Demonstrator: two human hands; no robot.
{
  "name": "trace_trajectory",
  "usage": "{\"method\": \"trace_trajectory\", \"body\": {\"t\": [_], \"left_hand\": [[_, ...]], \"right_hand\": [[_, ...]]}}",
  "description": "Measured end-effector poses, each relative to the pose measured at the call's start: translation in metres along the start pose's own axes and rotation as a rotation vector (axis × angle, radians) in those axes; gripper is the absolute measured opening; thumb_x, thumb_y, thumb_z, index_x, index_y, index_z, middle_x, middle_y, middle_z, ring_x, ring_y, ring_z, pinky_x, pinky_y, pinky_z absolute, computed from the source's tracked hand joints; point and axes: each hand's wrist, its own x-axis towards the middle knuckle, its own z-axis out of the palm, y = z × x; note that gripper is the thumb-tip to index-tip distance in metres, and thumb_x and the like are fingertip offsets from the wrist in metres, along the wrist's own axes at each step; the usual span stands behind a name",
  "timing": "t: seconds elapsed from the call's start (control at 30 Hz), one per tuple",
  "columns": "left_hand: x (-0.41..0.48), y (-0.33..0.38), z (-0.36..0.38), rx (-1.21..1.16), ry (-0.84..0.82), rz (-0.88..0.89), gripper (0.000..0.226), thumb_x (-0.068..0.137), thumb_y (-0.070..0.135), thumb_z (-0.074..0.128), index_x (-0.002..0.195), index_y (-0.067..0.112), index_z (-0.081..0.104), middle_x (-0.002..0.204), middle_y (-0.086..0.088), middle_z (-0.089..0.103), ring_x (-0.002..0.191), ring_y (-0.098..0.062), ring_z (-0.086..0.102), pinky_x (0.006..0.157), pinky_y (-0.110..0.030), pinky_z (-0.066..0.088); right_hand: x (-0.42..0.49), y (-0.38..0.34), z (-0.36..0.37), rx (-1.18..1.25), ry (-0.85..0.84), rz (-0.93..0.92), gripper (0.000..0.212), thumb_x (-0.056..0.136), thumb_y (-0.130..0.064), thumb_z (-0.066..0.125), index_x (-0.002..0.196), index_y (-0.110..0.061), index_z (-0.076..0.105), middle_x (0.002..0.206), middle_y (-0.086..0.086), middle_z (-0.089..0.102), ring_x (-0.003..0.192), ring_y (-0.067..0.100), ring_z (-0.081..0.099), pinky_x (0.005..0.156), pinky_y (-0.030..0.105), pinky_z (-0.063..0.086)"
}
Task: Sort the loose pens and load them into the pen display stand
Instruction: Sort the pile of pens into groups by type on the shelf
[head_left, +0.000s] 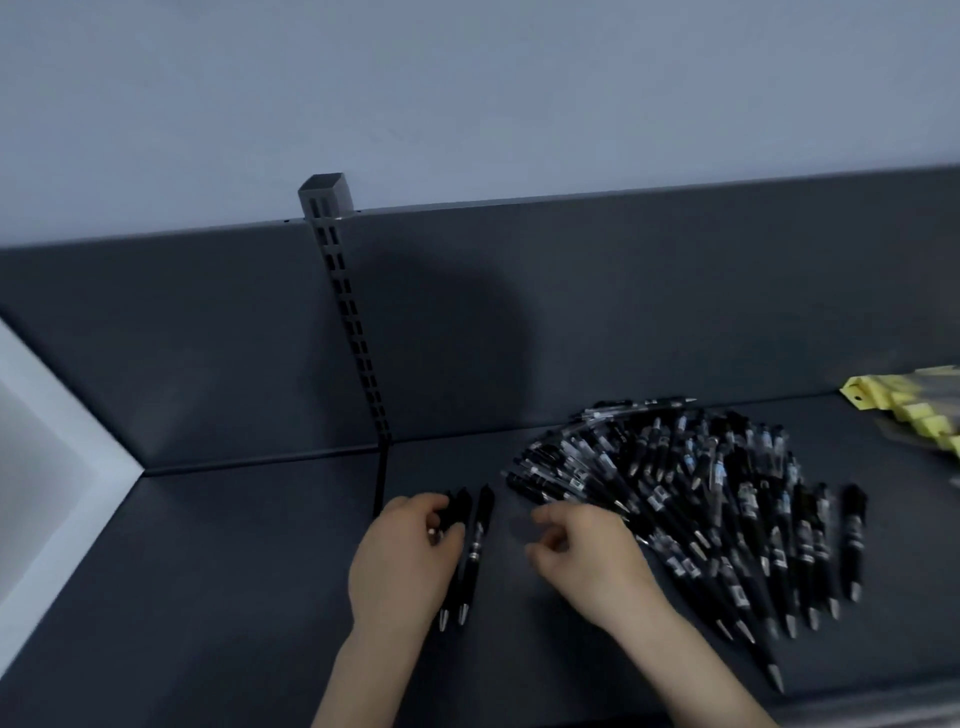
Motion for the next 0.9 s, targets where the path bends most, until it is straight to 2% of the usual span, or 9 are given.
{"method": "trace_trajectory", "body": {"t": [0.13, 0.33, 0.43, 0.57, 0.67, 0.77, 0.9], "left_hand": [[0.002, 0.033, 0.023, -0.033, -0.048, 0.089, 0.031, 0.085, 0.035, 0.066, 0.116, 0.031, 0.065, 0.098, 0.014, 0.057, 0.084, -0.004, 0.059, 0.077, -0.029, 0.053], [0.01, 0.086, 0.055, -0.007, -0.131, 0.235, 0.026, 0.082, 0.033, 0.066, 0.109, 0.03, 0.068, 0.096, 0.009, 0.06, 0.085, -0.011, 0.062, 0.08, -0.032, 0.052], [0.021, 0.112, 0.069, 0.006, -0.16, 0.296, 0.029, 0.084, 0.03, 0.065, 0.113, 0.028, 0.068, 0.101, 0.009, 0.061, 0.089, -0.012, 0.062, 0.082, -0.031, 0.051], [0.046, 0.145, 0.089, 0.067, -0.213, 0.359, 0.03, 0.086, 0.027, 0.064, 0.116, 0.023, 0.066, 0.098, 0.007, 0.062, 0.09, -0.013, 0.062, 0.08, -0.029, 0.05], [0.063, 0.163, 0.103, 0.142, -0.253, 0.365, 0.033, 0.087, 0.026, 0.064, 0.12, 0.02, 0.065, 0.109, 0.002, 0.068, 0.101, -0.017, 0.062, 0.084, -0.03, 0.048], [0.072, 0.173, 0.116, 0.217, -0.313, 0.346, 0.034, 0.088, 0.023, 0.063, 0.121, 0.021, 0.064, 0.114, 0.001, 0.067, 0.104, -0.019, 0.062, 0.081, -0.028, 0.047], [0.079, 0.181, 0.126, 0.276, -0.364, 0.309, 0.031, 0.087, 0.02, 0.062, 0.117, 0.023, 0.066, 0.113, 0.001, 0.067, 0.102, -0.019, 0.062, 0.081, -0.03, 0.051]], "right_hand": [[-0.006, 0.02, -0.029, 0.013, 0.093, 0.034, 0.037, 0.082, -0.03, 0.066, 0.119, -0.028, 0.064, 0.075, -0.011, 0.062, 0.079, 0.009, 0.061, 0.076, 0.022, 0.046], [-0.02, 0.056, -0.071, 0.036, 0.188, 0.105, 0.032, 0.082, -0.027, 0.067, 0.114, -0.026, 0.065, 0.07, -0.012, 0.061, 0.069, 0.004, 0.057, 0.07, 0.02, 0.046], [-0.026, 0.073, -0.089, 0.034, 0.219, 0.137, 0.031, 0.083, -0.027, 0.066, 0.114, -0.027, 0.065, 0.071, -0.014, 0.061, 0.068, 0.001, 0.056, 0.068, 0.018, 0.046], [-0.034, 0.094, -0.107, 0.02, 0.255, 0.169, 0.026, 0.083, -0.025, 0.066, 0.109, -0.025, 0.067, 0.071, -0.012, 0.062, 0.067, 0.003, 0.057, 0.065, 0.019, 0.047], [-0.037, 0.11, -0.119, 0.013, 0.276, 0.208, 0.027, 0.084, -0.025, 0.065, 0.111, -0.026, 0.067, 0.068, -0.014, 0.061, 0.063, 0.0, 0.057, 0.059, 0.012, 0.044], [-0.038, 0.131, -0.132, -0.029, 0.321, 0.25, 0.028, 0.083, -0.026, 0.066, 0.112, -0.025, 0.067, 0.07, -0.016, 0.059, 0.07, 0.005, 0.059, 0.067, 0.02, 0.047], [-0.037, 0.162, -0.145, -0.054, 0.379, 0.348, 0.028, 0.082, -0.021, 0.064, 0.109, -0.023, 0.069, 0.076, -0.012, 0.062, 0.077, 0.013, 0.061, 0.07, 0.026, 0.048]]}}
